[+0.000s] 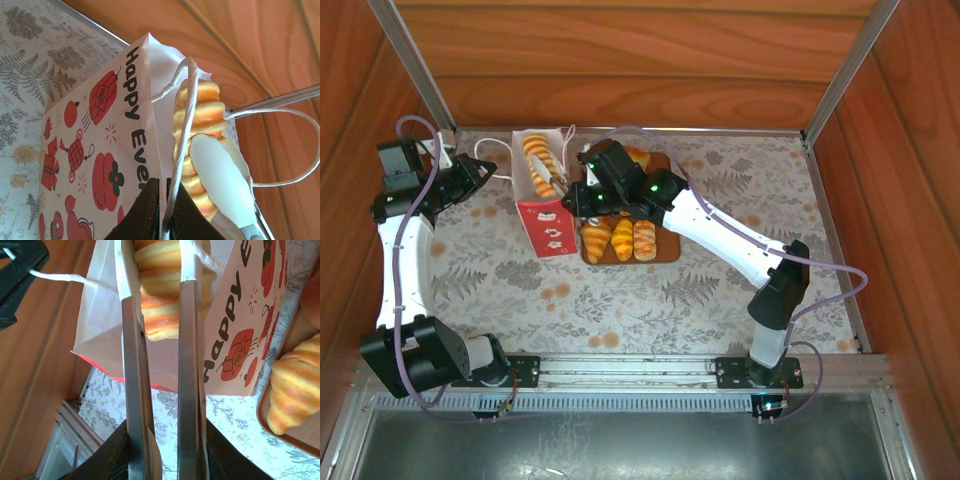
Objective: Place the fake bread into the paper bag
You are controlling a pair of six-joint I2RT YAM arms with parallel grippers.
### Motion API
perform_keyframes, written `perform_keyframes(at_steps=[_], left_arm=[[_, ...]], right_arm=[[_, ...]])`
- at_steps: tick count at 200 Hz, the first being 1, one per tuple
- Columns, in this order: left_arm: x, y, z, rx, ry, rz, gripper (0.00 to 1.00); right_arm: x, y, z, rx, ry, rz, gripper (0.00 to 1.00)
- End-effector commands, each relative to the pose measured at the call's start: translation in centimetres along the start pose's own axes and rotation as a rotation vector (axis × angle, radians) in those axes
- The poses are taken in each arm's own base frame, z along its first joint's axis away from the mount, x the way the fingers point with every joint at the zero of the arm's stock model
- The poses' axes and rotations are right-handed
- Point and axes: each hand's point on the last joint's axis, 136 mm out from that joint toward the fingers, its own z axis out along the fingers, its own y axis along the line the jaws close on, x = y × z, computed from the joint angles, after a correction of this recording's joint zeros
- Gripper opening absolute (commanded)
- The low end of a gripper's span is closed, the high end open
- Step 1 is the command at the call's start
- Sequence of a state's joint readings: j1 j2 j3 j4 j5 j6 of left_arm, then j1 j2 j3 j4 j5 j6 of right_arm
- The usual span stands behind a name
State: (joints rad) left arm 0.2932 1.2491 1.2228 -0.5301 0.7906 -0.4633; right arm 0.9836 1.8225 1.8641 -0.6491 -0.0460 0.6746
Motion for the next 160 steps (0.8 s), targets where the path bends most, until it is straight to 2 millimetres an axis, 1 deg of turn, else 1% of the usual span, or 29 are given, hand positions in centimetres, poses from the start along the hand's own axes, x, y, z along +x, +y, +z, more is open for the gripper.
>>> perform_keyframes(at_steps=[1,30,63,103,121,134,160], left_arm=[[0.0,-0.4,-0.3,0.009,-0.013,0.038,0.12],[0.0,-0.5,-0.3,0.012,-0.012,0.039,0.12],[0.0,-0.4,-0.3,0.013,-0.01,0.038,0.12],[0.0,-0.4,-0.2,0.011,-0.009,0.038,0.12],[0.0,-0.4,-0.2,0.011,-0.01,0.038,0.12],[-0.1,-0.5,-0.3,0.014,-0.012,0.039,0.16],[-0.4,-0.8,-0.5,0.016,-0.02,0.034,0.3]], right_arm=[[-1.1,1.5,-0.4,-0.031,-0.034,-0.02,0.37],[-1.3,1.5,-0.6,-0.029,-0.038,-0.039,0.46],[-1.9,1.8,-1.1,-0.033,-0.059,-0.057,0.51],[-2.6,2.4,-1.6,-0.058,-0.074,-0.067,0.5],[-3.2,3.1,-2.3,-0.08,-0.095,-0.082,0.49],[-3.8,3.6,-3.1,-0.094,-0.114,-0.095,0.49],[-4.9,5.1,-5.1,-0.137,-0.154,-0.125,0.48]])
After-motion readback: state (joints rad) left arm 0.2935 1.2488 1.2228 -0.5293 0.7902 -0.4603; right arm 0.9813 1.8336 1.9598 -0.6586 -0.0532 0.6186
